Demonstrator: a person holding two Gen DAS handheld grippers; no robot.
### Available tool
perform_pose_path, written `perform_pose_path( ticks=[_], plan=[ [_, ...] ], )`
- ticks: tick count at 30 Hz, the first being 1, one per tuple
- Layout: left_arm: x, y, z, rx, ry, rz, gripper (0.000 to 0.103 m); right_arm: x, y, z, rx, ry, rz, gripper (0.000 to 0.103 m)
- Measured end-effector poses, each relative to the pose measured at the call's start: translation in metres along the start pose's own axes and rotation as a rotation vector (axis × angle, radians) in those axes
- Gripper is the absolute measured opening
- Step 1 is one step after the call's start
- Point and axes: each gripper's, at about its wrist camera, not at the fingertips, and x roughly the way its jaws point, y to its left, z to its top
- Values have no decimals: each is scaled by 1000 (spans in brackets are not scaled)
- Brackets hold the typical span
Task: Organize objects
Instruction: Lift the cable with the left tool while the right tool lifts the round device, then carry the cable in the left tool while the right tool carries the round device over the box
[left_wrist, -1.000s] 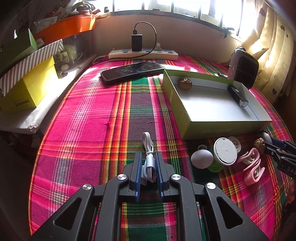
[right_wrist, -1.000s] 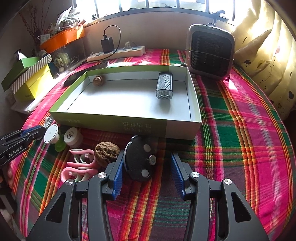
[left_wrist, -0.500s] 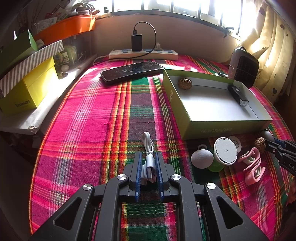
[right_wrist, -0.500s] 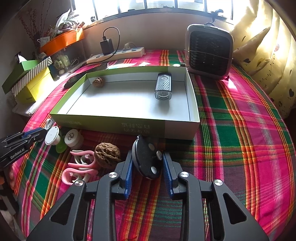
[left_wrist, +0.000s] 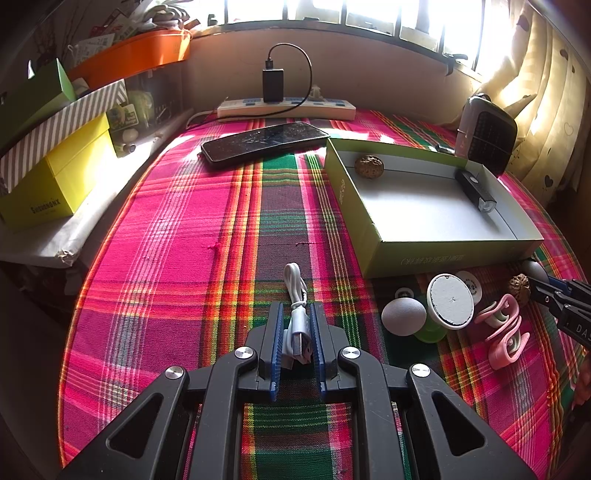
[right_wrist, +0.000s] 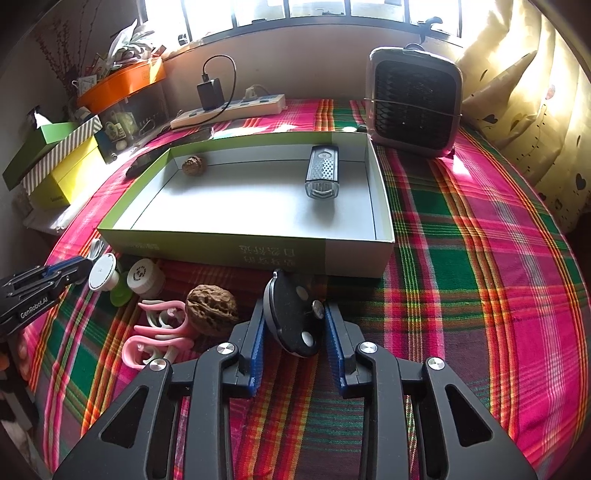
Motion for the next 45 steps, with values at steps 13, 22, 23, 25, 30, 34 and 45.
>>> perform_pose_path(
  ticks=[13, 22, 23, 25, 30, 34, 45],
  plan=[
    [0, 0, 0, -2, 1, -2, 13, -1, 1, 0, -5, -3, -6, 29],
    [-1, 3, 0, -9, 4, -7, 13, -4, 2, 0, -9, -14, -11, 28],
    [-1, 3, 0, -9, 4, -8, 13, -4, 2, 0, -9, -14, -12, 28],
    [-1, 3, 0, -8, 4, -9, 13, -4, 2, 0, -10, -16, -11, 28],
    [-5, 1, -1, -7, -3, -11, 13, -7, 3, 1, -11, -22, -12, 28],
    [-11, -1, 1, -5, -14, -14, 13, -11, 3, 3, -11, -33, -11, 28],
    [-26, -8, 12, 16, -51, -32, 13, -22, 4, 10, -20, -64, -9, 28]
  ],
)
